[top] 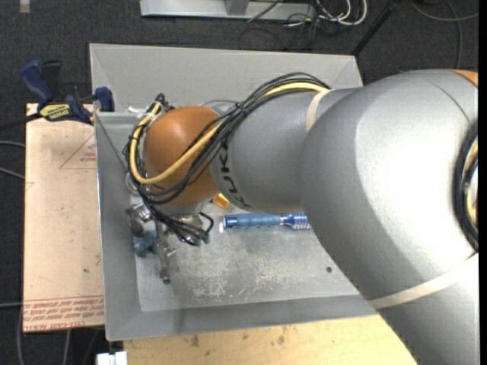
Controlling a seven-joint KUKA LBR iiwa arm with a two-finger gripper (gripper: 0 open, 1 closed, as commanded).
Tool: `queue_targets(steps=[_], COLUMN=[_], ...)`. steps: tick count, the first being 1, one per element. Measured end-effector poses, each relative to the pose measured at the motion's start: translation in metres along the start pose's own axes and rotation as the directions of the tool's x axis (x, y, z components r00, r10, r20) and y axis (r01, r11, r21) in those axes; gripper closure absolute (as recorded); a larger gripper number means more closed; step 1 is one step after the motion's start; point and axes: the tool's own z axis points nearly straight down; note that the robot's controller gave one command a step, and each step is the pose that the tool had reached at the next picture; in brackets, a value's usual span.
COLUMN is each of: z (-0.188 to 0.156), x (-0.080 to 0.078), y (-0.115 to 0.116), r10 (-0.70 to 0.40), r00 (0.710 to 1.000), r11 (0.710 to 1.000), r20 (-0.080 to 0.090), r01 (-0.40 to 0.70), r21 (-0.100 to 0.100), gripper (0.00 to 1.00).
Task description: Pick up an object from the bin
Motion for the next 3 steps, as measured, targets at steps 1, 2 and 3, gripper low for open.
queue_targets(steps=[1, 2, 3], z=[-0.001, -0.103, -0.275], x=[-0.001, -0.033, -0.054], y=[0.000, -0.020, -0.040], r10=[0.001, -0.018, -0.022], r00=[1.000, 1.000, 1.000], r11=[1.000, 1.000, 1.000], r20=[0.002, 0.015, 0.015], r01=[-0.001, 0.018, 0.022], r21=[-0.002, 0.001, 0.002], gripper=[1.00, 1.00, 1.00])
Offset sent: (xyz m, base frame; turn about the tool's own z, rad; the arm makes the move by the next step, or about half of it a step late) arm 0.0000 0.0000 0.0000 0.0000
